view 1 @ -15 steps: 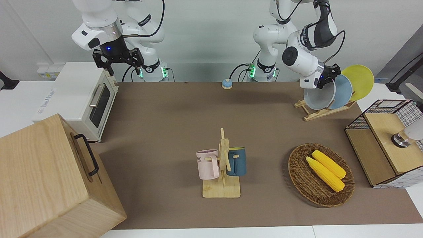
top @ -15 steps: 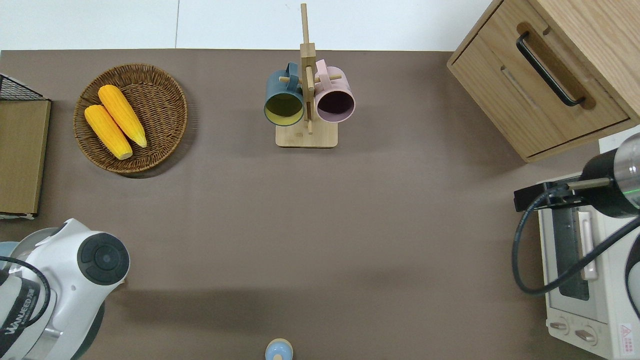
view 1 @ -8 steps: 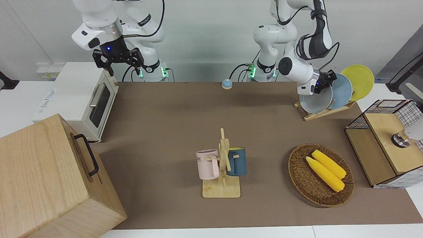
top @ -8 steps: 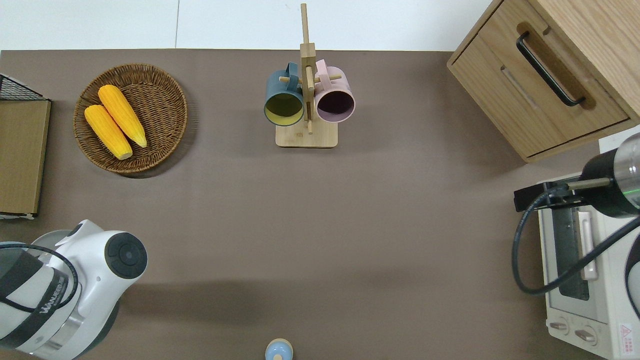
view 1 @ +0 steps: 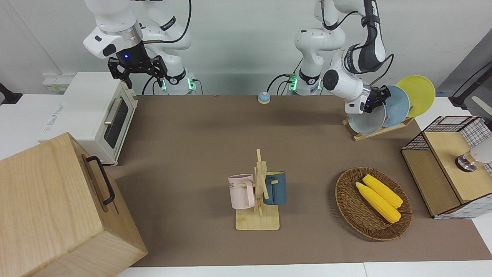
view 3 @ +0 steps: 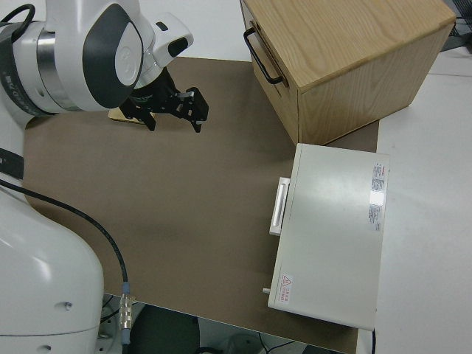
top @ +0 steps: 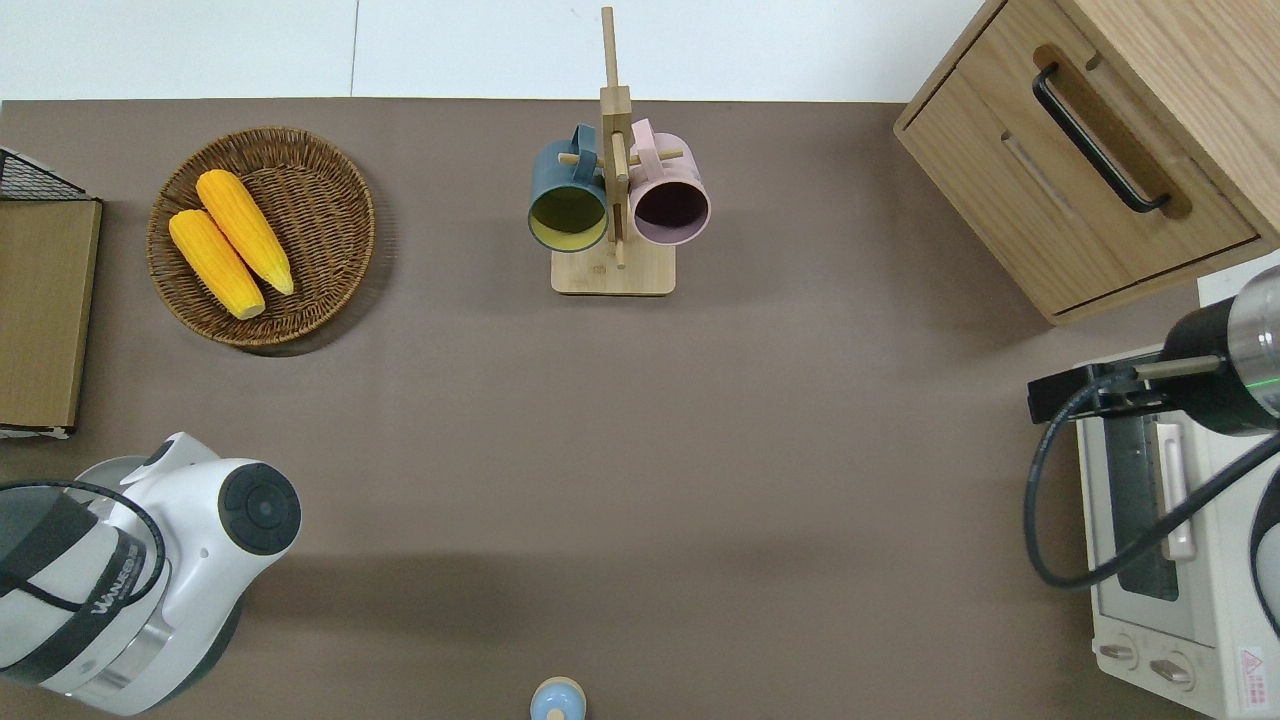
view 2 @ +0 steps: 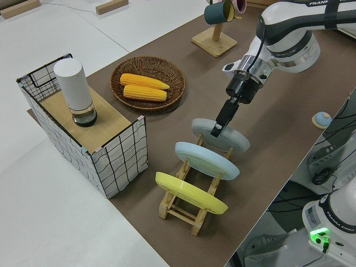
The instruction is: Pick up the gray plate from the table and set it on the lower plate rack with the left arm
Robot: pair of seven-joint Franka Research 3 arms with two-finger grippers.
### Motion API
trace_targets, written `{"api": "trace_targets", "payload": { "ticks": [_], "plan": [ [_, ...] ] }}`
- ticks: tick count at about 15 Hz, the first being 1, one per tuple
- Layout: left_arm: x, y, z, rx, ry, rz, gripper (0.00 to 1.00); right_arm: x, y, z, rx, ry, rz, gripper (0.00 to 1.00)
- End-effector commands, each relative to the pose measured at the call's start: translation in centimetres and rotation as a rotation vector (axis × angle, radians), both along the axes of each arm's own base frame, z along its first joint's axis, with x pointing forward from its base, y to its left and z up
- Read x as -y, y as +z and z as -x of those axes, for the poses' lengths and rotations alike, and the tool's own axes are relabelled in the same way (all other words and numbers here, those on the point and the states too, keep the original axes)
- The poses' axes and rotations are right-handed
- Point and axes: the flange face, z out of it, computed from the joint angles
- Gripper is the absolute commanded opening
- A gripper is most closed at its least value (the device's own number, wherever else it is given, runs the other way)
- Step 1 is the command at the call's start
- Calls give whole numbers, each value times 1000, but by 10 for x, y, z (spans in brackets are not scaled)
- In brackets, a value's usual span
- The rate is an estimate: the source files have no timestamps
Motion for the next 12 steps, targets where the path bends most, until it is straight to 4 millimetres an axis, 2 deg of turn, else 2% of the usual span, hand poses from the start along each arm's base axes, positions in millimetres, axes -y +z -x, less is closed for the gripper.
{"api": "trace_targets", "payload": {
  "ticks": [1, 4, 5, 6, 9, 10, 12],
  "plan": [
    [-7, -9, -3, 26, -11, 16, 0, -1, 3, 3, -7, 0, -6, 990],
    [-14, -11, -4, 14, -11, 28, 24, 0, 3, 2, -7, 0, -6, 987],
    [-16, -11, -5, -5, -19, 32, 221, 0, 3, 2, -7, 0, -6, 990],
    [-17, -12, -5, -33, -33, 37, 468, -1, 3, 3, -7, 0, -6, 987],
    [-18, -11, -6, -38, -42, 43, 842, -1, 3, 3, -7, 0, -6, 990],
    [-17, -11, -6, -38, -43, 43, 994, 0, 3, 2, -7, 0, -6, 987],
    [-17, -11, -7, -37, -45, 43, 995, -1, 3, 3, -7, 0, -6, 990]
  ]
}}
